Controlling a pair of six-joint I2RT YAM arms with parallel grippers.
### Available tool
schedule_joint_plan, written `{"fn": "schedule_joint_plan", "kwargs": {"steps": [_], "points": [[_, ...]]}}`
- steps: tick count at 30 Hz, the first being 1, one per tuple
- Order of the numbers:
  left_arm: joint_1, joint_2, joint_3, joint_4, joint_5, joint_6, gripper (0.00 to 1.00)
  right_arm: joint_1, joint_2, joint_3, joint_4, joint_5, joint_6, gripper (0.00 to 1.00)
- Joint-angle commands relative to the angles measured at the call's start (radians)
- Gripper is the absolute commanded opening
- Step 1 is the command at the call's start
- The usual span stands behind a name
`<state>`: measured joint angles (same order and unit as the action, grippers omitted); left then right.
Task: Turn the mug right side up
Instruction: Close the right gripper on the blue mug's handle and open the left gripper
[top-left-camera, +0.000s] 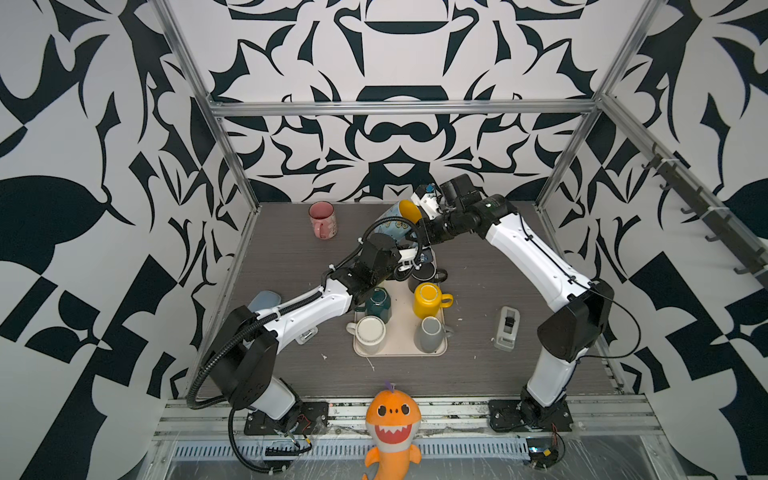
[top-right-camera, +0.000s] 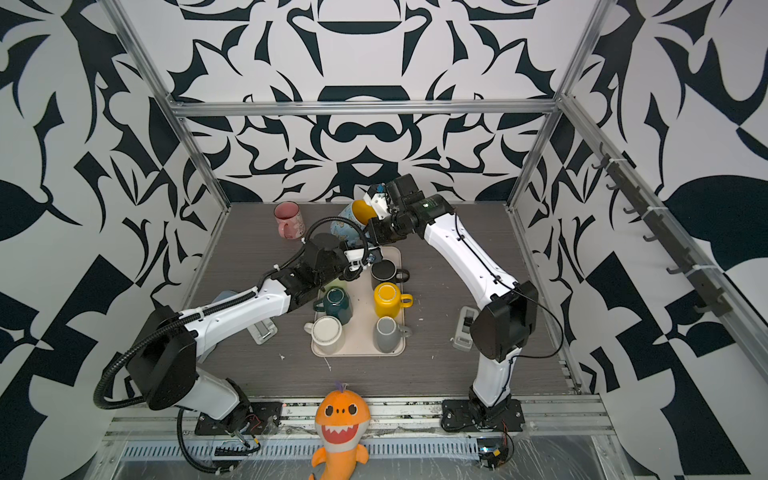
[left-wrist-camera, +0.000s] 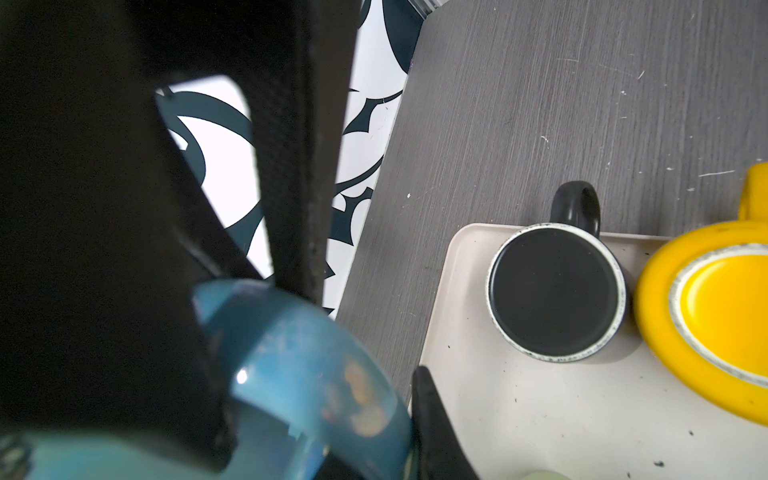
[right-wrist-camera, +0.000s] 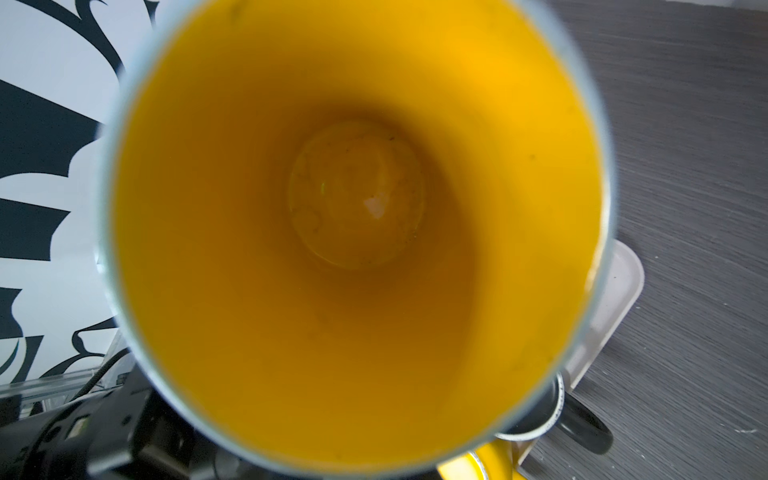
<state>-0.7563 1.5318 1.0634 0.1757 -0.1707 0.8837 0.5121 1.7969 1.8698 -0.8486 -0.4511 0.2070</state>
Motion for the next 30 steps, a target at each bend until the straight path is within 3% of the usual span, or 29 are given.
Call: {"fn": "schedule_joint_plan", "kwargs": {"steps": [1, 5, 12, 30], "points": [[0.014, -0.024, 0.063, 0.222, -0.113, -0.067, 0.24, 0.025, -0.044, -0.024, 0.029, 0.055, 0.014, 0.00], [0.014, -0.026, 0.060, 0.231, -0.133, -0.066, 0.37, 0.025, -0.047, -0.025, 0.034, 0.072, 0.019, 0.00], [0.014, -0.031, 0.050, 0.247, -0.170, -0.058, 0.47, 0.024, -0.059, -0.025, 0.042, 0.122, 0.026, 0.00], [0.014, -0.191, -0.060, 0.259, -0.254, -0.044, 0.51, 0.008, -0.008, 0.073, 0.123, 0.246, 0.088, 0.00]]}}
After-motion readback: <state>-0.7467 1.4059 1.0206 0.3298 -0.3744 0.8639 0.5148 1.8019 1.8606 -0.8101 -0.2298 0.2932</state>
